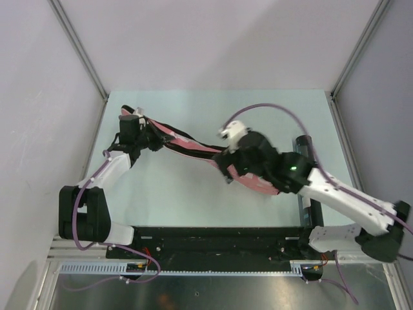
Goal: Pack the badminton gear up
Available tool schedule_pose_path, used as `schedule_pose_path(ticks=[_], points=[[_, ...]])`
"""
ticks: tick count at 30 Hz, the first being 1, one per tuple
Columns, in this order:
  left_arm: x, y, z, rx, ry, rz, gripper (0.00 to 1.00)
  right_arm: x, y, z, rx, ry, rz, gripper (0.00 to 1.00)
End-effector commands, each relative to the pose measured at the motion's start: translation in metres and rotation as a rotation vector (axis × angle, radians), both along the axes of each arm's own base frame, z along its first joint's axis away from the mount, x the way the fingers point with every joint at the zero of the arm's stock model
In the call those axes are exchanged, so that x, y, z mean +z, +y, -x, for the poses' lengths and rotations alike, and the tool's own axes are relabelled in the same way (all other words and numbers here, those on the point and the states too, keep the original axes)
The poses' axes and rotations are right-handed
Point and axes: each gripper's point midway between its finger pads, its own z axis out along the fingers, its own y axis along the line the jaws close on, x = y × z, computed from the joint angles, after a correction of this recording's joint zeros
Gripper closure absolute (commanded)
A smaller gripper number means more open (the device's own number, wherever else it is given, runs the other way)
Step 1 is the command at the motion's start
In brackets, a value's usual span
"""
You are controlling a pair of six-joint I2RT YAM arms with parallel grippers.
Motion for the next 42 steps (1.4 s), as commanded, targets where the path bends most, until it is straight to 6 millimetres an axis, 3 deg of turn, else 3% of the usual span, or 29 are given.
schedule_pose_path(ticks=[1, 2, 3, 4, 6, 7, 8, 11, 15, 19, 22, 24, 31, 36, 42], points=[[-0.002, 0.033, -0.024, 0.049, -0.122, -0.191, 1.0, -0.001, -0.071, -0.017, -0.316, 0.176, -0.165, 0.0], [-0.003, 0.033, -0.024, 0.048, -0.121, -0.19, 1.0, 0.008, -0.08, -0.018, -0.343, 0.184, -0.226, 0.0], [-0.003, 0.033, -0.024, 0.046, -0.121, -0.193, 1.0, 0.012, -0.078, -0.016, -0.338, 0.231, -0.293, 0.0], [-0.003, 0.033, -0.024, 0.048, -0.122, -0.192, 1.0, 0.014, -0.089, -0.025, -0.383, 0.244, -0.331, 0.0], [-0.004, 0.033, -0.023, 0.049, -0.12, -0.193, 1.0, 0.008, -0.096, -0.029, -0.447, 0.327, -0.38, 0.05], [-0.004, 0.034, -0.023, 0.049, -0.121, -0.194, 1.0, 0.002, -0.104, -0.029, -0.491, 0.366, -0.381, 0.17], [-0.005, 0.034, -0.021, 0.05, -0.119, -0.195, 1.0, -0.002, -0.116, -0.036, -0.539, 0.402, -0.404, 0.2], [-0.005, 0.035, -0.022, 0.052, -0.119, -0.198, 1.0, -0.003, -0.118, -0.038, -0.51, 0.45, -0.489, 0.23], [-0.005, 0.033, -0.022, 0.051, -0.117, -0.191, 1.0, -0.004, -0.091, -0.025, -0.349, 0.54, -0.568, 0.27], [-0.008, 0.033, -0.022, 0.049, -0.11, -0.185, 1.0, -0.004, -0.073, -0.025, -0.256, 0.574, -0.613, 0.41], [-0.007, 0.032, -0.021, 0.048, -0.111, -0.183, 1.0, -0.005, -0.065, -0.023, -0.217, 0.598, -0.628, 0.44], [-0.008, 0.033, -0.021, 0.05, -0.108, -0.183, 1.0, -0.004, -0.066, -0.023, -0.219, 0.581, -0.629, 0.42], [-0.011, 0.031, -0.02, 0.046, -0.099, -0.176, 1.0, 0.029, -0.071, -0.022, -0.123, 0.391, -0.64, 0.2], [-0.012, 0.03, -0.02, 0.042, -0.096, -0.172, 1.0, 0.019, -0.047, -0.019, -0.021, 0.313, -0.527, 0.18], [-0.01, 0.031, -0.018, 0.043, -0.106, -0.177, 1.0, 0.002, -0.044, -0.029, -0.075, 0.333, -0.481, 0.41]])
